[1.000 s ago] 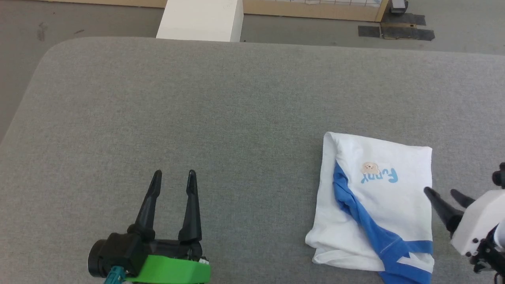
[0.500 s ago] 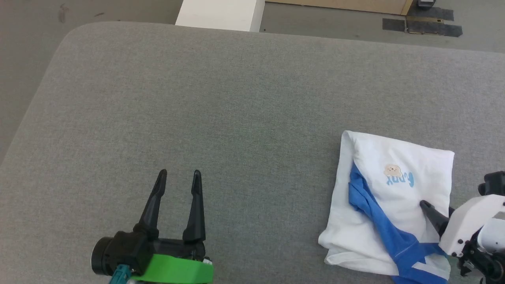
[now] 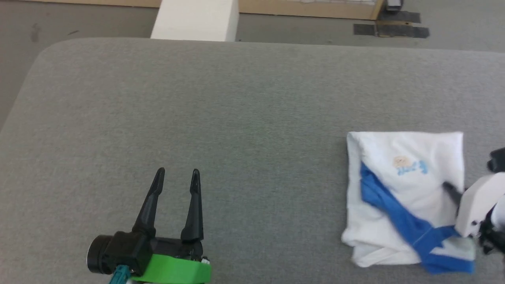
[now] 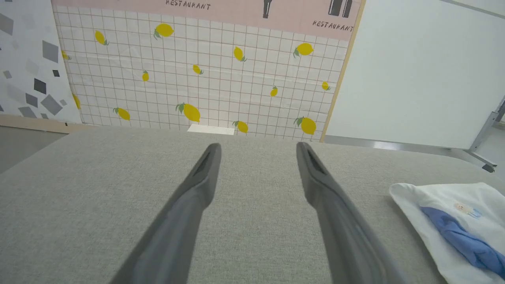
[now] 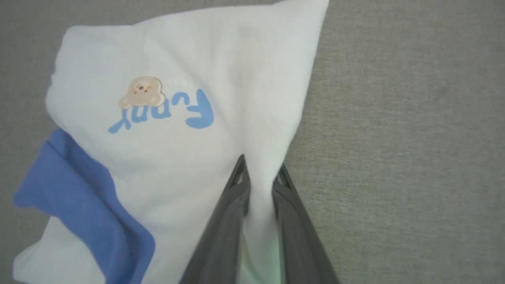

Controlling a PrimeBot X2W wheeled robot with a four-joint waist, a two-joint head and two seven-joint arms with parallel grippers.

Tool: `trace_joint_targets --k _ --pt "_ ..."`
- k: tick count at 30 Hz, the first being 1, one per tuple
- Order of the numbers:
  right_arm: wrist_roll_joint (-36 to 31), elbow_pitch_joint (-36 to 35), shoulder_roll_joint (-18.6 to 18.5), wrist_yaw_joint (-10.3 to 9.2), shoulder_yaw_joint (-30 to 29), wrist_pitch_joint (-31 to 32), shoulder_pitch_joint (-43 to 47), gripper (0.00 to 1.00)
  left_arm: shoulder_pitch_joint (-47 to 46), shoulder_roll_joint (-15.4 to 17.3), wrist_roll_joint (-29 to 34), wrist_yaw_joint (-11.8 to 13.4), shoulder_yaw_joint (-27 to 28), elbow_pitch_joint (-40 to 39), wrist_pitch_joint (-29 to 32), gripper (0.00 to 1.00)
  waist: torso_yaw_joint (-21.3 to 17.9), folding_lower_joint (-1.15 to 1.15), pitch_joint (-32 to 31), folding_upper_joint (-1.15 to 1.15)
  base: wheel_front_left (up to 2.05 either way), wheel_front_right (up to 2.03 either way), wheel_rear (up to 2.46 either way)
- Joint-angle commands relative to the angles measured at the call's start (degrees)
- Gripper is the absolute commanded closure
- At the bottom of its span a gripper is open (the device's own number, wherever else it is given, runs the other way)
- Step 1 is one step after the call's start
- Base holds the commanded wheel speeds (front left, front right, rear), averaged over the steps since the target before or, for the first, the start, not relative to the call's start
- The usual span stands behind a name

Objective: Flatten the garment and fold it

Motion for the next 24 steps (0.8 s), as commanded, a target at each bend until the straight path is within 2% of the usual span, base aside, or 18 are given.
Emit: trace_joint_targets --k 1,10,11,24 --pt "-0.41 -0.26 -2.08 -0.1 0.35 -0.24 -1.99 1.0 -0.43 -0.07 0.42 -0.2 0.3 -0.32 -0.22 0.0 -2.62 0.0 0.23 0.0 0.0 0.0 0.0" --pt "-0.12 0.31 -13.71 -0.1 5.64 -0.6 -9.12 1.0 -2.12 0.07 1.53 -0.22 0.33 -1.22 -0.22 0.0 -8.19 0.0 3.16 0.0 0.0 0.0 0.0" --pt "0.05 0.47 -17.62 -0.1 7.85 -0.7 -11.86 1.0 -3.21 0.28 2.01 -0.29 0.19 -1.56 -0.22 0.0 -9.61 0.0 5.1 0.0 0.0 0.0 0.0" --pt "-2.01 5.03 -31.98 -0.1 11.48 -5.16 -21.33 1.0 -10.06 1.7 6.08 0.28 -1.05 -5.55 1.45 0.0 -11.91 0.0 17.27 0.0 0.0 0.0 0.0"
